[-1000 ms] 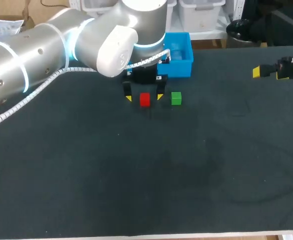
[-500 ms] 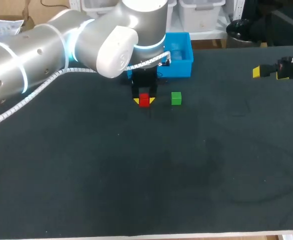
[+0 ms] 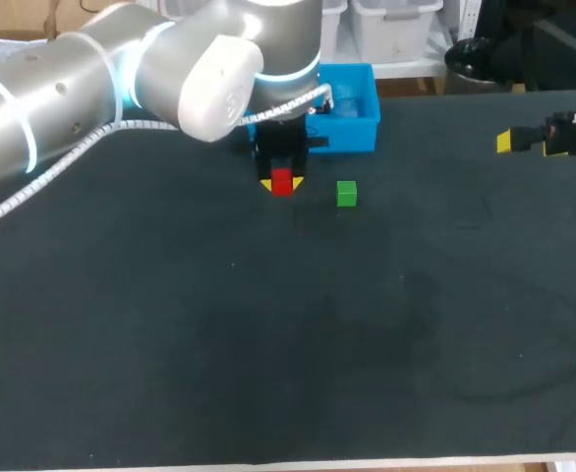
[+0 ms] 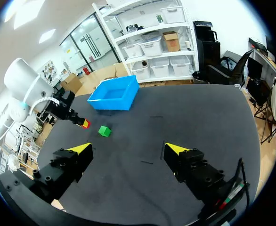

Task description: Use the left arm to pick the red cube and place it into the blue plastic box first, then use the right arm to grasp the green cube and put it into the same blue plastic box after the first action is fully finished.

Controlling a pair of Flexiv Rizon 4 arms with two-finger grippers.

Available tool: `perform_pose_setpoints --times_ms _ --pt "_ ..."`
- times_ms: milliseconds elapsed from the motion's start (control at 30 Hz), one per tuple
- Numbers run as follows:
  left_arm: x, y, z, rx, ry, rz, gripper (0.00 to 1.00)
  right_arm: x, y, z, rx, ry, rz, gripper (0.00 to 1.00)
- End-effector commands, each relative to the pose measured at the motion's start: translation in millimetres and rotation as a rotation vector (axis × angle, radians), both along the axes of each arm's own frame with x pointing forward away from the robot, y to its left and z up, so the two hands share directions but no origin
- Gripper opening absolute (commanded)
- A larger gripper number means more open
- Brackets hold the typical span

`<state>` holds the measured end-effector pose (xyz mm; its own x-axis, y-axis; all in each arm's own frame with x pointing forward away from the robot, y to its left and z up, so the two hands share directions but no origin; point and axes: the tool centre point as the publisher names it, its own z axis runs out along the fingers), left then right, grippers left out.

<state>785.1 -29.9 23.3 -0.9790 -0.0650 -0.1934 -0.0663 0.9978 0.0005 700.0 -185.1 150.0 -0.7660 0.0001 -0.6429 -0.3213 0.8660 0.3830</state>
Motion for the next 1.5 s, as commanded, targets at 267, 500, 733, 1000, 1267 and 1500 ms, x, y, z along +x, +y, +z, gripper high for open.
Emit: perform_pose_setpoints --times_ms 267,500,733,1000,1267,1500 --pt "5.9 -5 39.5 -0.054 -0.039 0.001 0.0 0.0 0 0 0.0 0.0 0.0 1.0" --pt "17.5 -22 62.3 -0.114 -0.078 -0.004 0.0 0.0 0 0 0.0 0.0 0.0 1.0" --pt "32.1 -36 77.2 -0.154 -0.117 0.0 0.0 0.0 0 0 0.0 0.0 0.0 1.0" --pt "58.0 -38 82.5 -0.173 -0.16 0.038 0.0 0.0 0 0 0.0 0.0 0.0 1.0" --pt "84.9 -36 88.0 -0.203 -0.214 0.086 0.0 0.0 0 0 0.0 0.0 0.0 1.0" --pt "104.9 -37 91.2 -0.221 -0.242 0.128 0.0 0.0 0 0 0.0 0.0 0.0 1.0"
